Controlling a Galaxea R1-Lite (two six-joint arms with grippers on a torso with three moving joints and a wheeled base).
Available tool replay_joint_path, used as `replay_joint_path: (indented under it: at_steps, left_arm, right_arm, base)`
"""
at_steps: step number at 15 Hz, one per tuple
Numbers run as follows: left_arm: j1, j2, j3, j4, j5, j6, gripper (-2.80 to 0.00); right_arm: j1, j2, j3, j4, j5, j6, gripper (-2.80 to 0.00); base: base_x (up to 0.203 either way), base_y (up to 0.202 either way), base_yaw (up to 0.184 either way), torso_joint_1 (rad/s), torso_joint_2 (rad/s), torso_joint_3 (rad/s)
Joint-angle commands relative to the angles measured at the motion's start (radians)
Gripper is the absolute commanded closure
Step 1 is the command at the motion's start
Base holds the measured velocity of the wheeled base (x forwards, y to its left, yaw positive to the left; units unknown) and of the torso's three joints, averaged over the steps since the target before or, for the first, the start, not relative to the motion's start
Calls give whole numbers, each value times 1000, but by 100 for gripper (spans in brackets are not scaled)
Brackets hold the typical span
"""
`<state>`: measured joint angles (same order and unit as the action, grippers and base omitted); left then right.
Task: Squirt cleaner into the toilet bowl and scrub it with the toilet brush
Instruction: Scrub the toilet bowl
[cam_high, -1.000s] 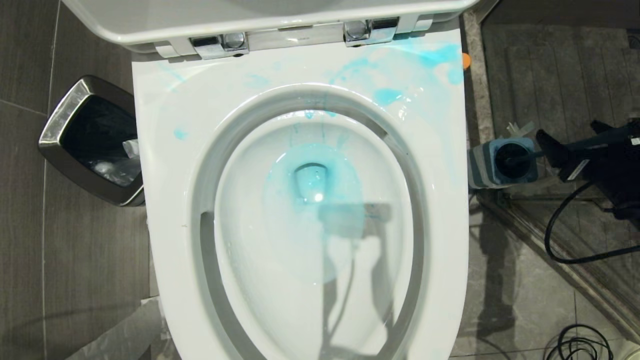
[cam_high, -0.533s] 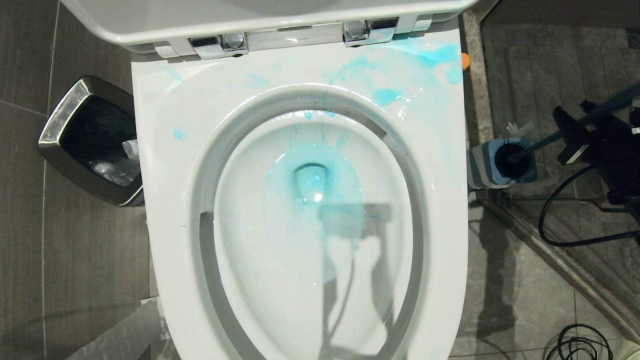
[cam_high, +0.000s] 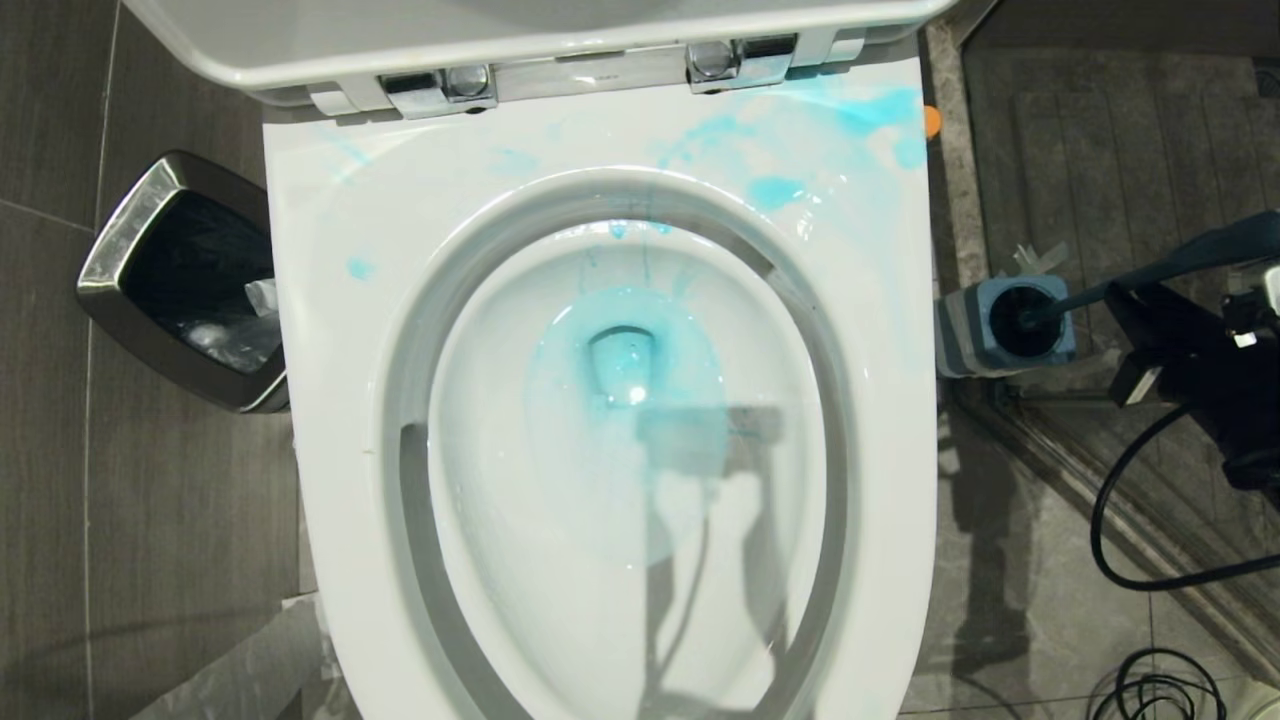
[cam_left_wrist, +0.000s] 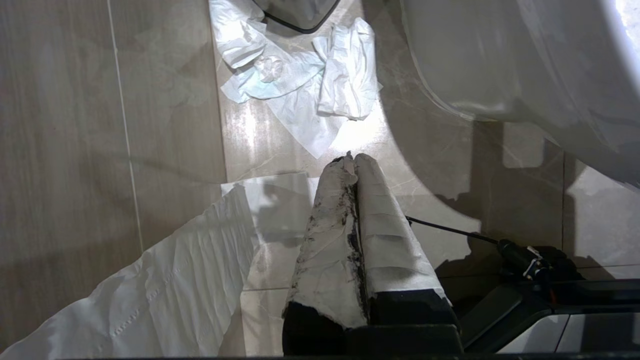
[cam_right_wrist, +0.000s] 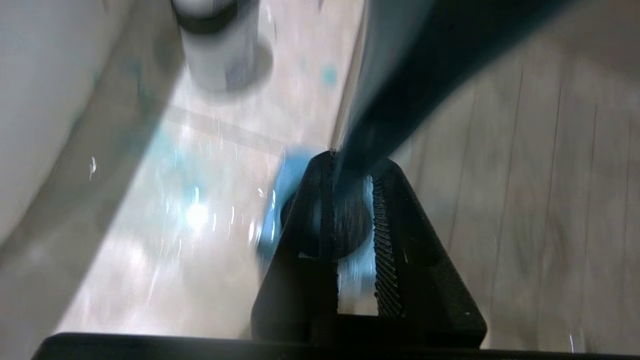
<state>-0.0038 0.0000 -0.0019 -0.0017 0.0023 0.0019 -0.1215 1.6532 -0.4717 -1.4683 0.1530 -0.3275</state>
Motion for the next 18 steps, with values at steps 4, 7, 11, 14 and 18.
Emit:
replay_joint_path:
  at_steps: [4, 7, 11, 14, 18]
  left_arm:
    - [1, 2, 0, 0, 1, 0, 0]
    - [-1, 2, -1, 0, 1, 0, 0]
    - [1, 2, 0, 0, 1, 0, 0]
    - [0, 2, -1, 0, 1, 0, 0]
    - [-1, 2, 0, 0, 1, 0, 0]
  right_arm:
    - [19, -151, 139, -14, -142, 11, 0]
    - [21, -231, 145, -1, -83, 17, 0]
    - [21, -232, 168, 46, -83, 44, 0]
    - [-13, -199, 225, 139, -85, 57, 0]
    - [-24, -127, 191, 144, -98, 138, -280]
  base:
    - [0, 0, 0, 0, 0, 0]
    - [0, 0, 0, 0, 0, 0]
    - [0, 0, 0, 0, 0, 0]
    - [0, 0, 0, 0, 0, 0]
    - [0, 0, 0, 0, 0, 0]
